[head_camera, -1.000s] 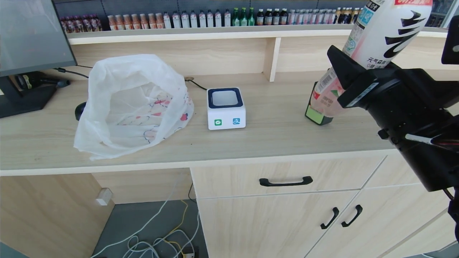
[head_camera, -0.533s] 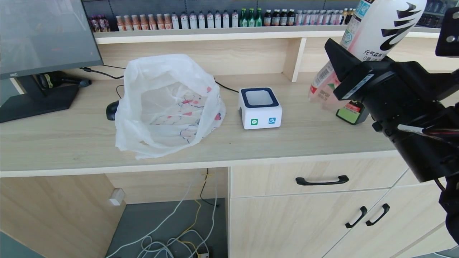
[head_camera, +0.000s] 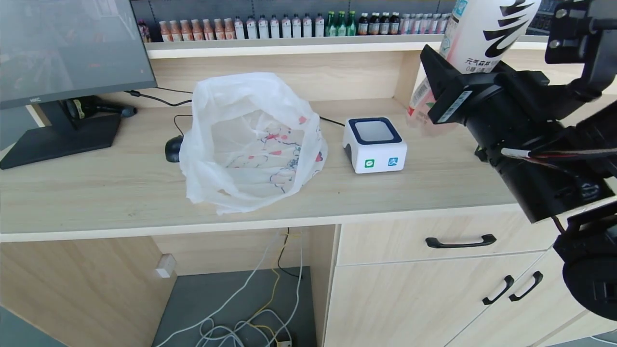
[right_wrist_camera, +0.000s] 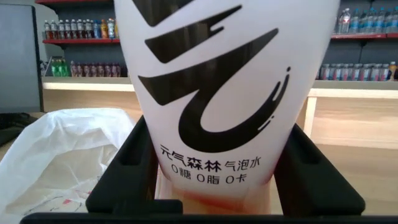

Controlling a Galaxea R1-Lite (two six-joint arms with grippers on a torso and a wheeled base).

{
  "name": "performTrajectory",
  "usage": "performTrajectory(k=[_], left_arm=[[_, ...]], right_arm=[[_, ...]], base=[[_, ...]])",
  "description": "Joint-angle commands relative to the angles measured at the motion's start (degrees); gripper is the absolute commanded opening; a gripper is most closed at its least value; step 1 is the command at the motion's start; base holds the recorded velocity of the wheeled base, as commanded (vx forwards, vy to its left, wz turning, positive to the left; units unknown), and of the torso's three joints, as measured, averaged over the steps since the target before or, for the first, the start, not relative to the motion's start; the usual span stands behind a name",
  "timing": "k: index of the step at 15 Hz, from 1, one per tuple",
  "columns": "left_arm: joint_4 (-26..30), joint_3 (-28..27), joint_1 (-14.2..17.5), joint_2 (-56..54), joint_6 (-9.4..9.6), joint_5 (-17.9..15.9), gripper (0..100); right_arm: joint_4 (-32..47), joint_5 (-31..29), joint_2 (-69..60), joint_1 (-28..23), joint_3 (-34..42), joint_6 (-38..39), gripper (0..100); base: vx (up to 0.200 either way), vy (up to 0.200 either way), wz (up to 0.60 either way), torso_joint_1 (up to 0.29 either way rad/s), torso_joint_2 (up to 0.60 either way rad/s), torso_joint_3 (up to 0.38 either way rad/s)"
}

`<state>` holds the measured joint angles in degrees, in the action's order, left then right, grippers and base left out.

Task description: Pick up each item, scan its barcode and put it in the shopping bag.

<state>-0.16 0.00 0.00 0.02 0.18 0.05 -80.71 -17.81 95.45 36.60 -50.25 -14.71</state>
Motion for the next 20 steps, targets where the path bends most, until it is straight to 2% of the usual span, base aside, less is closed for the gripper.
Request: performTrajectory(k=[1, 5, 8, 10, 13, 16, 18, 20], left_arm=[[0.0, 0.0, 0.0, 0.0, -0.01, 0.0, 100], [0.0, 0.0, 0.0, 0.0, -0.01, 0.0, 100], [0.0, 0.0, 0.0, 0.0, -0.01, 0.0, 100], [0.0, 0.0, 0.0, 0.0, 0.08, 0.0, 100], [0.0, 0.0, 0.0, 0.0, -0.01, 0.0, 100], [0.0, 0.0, 0.0, 0.0, -0.01, 0.0, 100], [0.0, 0.0, 0.0, 0.0, -0.01, 0.0, 100], [0.0, 0.0, 0.0, 0.0, -0.01, 0.0, 100]], right_arm=[[1.3, 0.4, 4.0, -0.1, -5.4, -1.7, 0], [2.2, 2.1, 8.3, -0.4, -11.5, -6.1, 0], [5.8, 4.8, 10.1, -1.4, -17.2, -6.8, 0], [8.5, 9.0, 10.3, -3.0, -19.1, -8.5, 0], [13.4, 21.3, 10.0, -9.0, -21.6, -14.9, 0], [15.4, 29.8, 10.8, -10.3, -21.7, -20.4, 0], [20.4, 32.0, 10.8, -10.6, -22.9, -26.3, 0], [25.8, 37.3, 12.2, -10.9, -26.7, -33.1, 0]], base=[[0.0, 0.0, 0.0, 0.0, 0.0, 0.0], [0.0, 0.0, 0.0, 0.0, 0.0, 0.0], [0.0, 0.0, 0.0, 0.0, 0.0, 0.0], [0.0, 0.0, 0.0, 0.0, 0.0, 0.0], [0.0, 0.0, 0.0, 0.0, 0.0, 0.0], [0.0, 0.0, 0.0, 0.0, 0.0, 0.0], [0.0, 0.0, 0.0, 0.0, 0.0, 0.0], [0.0, 0.0, 0.0, 0.0, 0.0, 0.0]])
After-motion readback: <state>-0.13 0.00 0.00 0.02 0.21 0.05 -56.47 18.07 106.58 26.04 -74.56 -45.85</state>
